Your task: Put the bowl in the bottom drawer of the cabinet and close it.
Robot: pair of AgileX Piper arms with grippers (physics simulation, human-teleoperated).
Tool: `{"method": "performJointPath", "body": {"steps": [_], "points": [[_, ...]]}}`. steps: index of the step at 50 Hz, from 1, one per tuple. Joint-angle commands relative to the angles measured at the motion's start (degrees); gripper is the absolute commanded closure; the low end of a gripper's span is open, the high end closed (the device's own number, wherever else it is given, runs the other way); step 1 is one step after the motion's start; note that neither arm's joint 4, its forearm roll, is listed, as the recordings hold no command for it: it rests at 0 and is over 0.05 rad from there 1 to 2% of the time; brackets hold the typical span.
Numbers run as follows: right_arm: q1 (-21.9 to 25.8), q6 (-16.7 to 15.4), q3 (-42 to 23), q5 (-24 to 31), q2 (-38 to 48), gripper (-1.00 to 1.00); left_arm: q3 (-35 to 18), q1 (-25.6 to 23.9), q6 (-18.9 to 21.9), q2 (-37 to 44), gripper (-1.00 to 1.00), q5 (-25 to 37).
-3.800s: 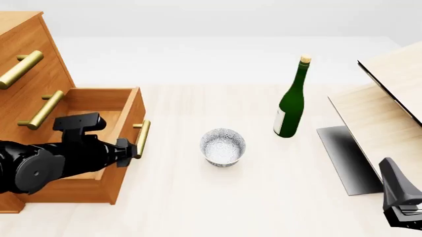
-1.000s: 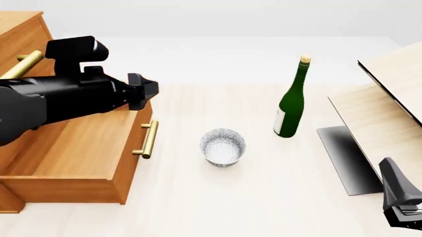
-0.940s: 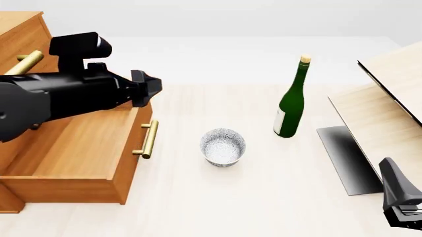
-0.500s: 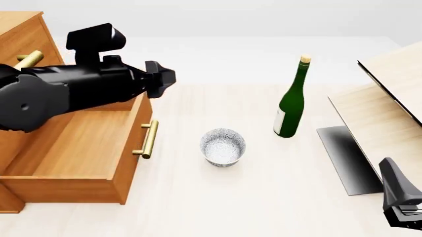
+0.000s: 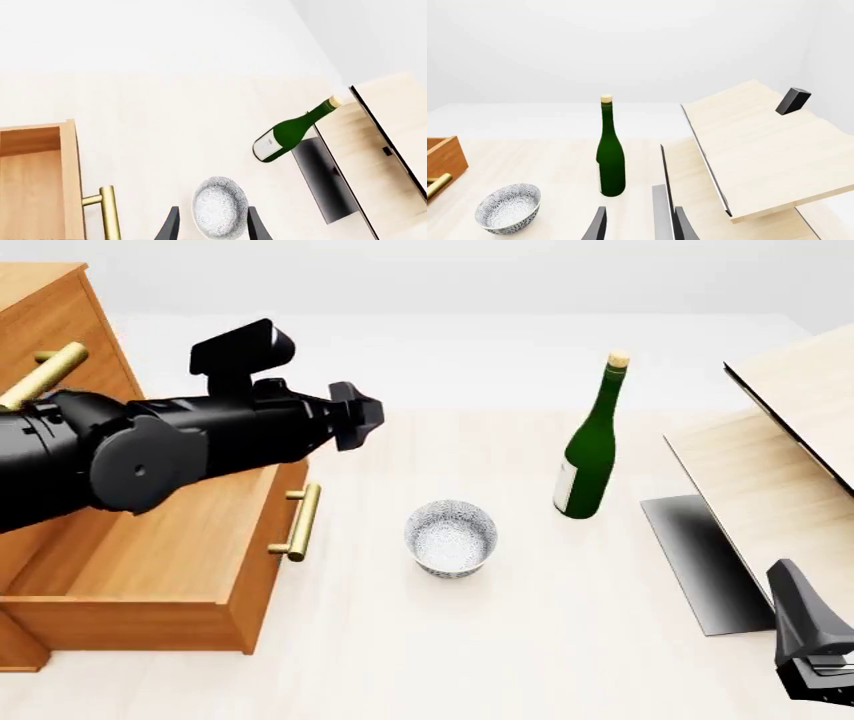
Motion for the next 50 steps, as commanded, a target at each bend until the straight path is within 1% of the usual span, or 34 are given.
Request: {"method": "performJointPath", "body": {"steps": [1,10,17,20,25,40,50], "points": [[0.0,0.0,0.0,0.0,0.0,-1.0,3.9,2.3,-1.9,0.9,-1.0,-2.9],[0.0,0.0,0.0,0.0,0.0,-1.0,5.2,3.5,-3.3,3.6,-1.0,-4.6],[0.0,0.0,0.0,0.0,0.0,-1.0,5.4,3.2,-4.0,5.6,-1.0,-5.7],[0.0,0.0,0.0,0.0,0.0,-1.0,5.7,3.3,-5.1,6.8,-1.0,-6.5],[0.0,0.0,0.0,0.0,0.0,-1.0,5.9,2.7,-5.8,8.7,-1.0,-7.7],[0.0,0.0,0.0,0.0,0.0,-1.0,5.1,0.7,-7.4,13.9,-1.0,-10.1],[0.0,0.0,0.0,0.0,0.0,-1.0,4.5,1.3,-7.9,16.7,-1.0,-11.2]]}}
